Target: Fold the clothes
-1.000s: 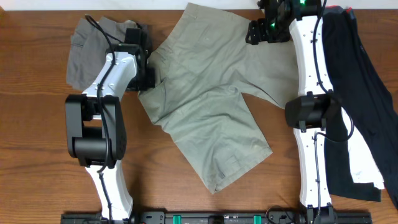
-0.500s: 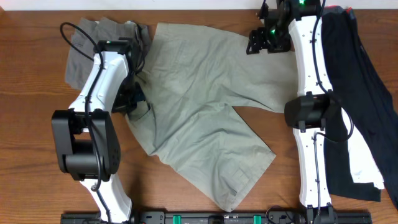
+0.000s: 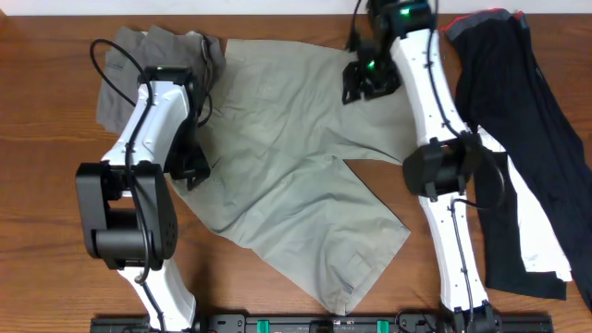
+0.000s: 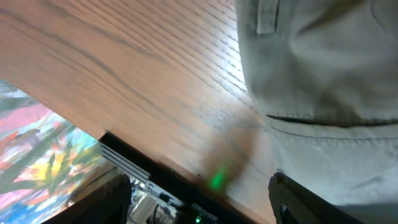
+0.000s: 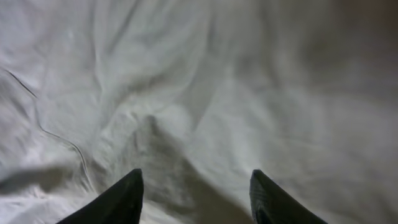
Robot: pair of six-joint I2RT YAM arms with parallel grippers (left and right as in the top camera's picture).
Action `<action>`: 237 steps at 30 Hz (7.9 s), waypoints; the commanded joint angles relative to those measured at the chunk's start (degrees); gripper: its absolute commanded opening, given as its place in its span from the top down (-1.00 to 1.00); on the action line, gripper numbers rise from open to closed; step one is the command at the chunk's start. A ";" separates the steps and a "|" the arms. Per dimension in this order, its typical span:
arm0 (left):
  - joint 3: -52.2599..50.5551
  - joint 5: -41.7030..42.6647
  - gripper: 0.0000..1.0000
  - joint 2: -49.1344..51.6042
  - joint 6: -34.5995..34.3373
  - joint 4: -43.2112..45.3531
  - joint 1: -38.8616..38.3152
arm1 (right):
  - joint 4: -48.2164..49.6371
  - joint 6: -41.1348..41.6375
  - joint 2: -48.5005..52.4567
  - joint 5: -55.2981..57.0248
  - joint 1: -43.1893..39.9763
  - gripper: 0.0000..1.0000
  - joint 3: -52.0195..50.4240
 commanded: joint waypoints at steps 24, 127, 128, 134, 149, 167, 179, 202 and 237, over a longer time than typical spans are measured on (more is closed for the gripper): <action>1.11 -1.97 -0.69 -18.23 -1.53 20.09 0.39 | 39.54 1.79 -0.11 14.69 -2.40 -0.25 -40.17; -29.42 30.73 0.14 -11.41 39.47 57.05 -3.80 | 9.90 -6.69 -15.47 -1.01 -7.08 -0.81 -8.07; -29.42 30.73 0.14 -11.21 39.52 57.09 -3.80 | 9.90 -6.69 -15.47 -1.01 -7.08 -0.80 -8.07; -29.44 31.12 0.14 -9.16 40.15 58.73 -3.80 | 9.88 -6.69 -15.47 -1.01 -7.08 -0.81 -8.07; -29.40 31.93 0.88 -8.57 38.21 59.93 -3.78 | 9.88 -6.71 -15.47 -0.98 -7.08 -0.80 -8.07; -29.33 24.98 0.88 -26.45 30.77 46.45 -3.80 | 9.84 -6.71 -15.47 -0.96 -7.08 -0.82 -8.07; -29.33 19.71 0.88 -26.47 29.20 37.81 -3.74 | 4.48 -4.04 -15.50 -0.33 -7.32 -0.53 -8.07; -29.33 12.22 0.88 -26.47 11.61 37.55 -0.46 | -0.24 13.77 -40.70 17.27 -3.21 -0.30 -13.35; -29.33 12.22 0.87 -26.47 9.29 39.34 -0.46 | 37.38 39.69 -84.39 17.00 -0.02 -0.11 -125.76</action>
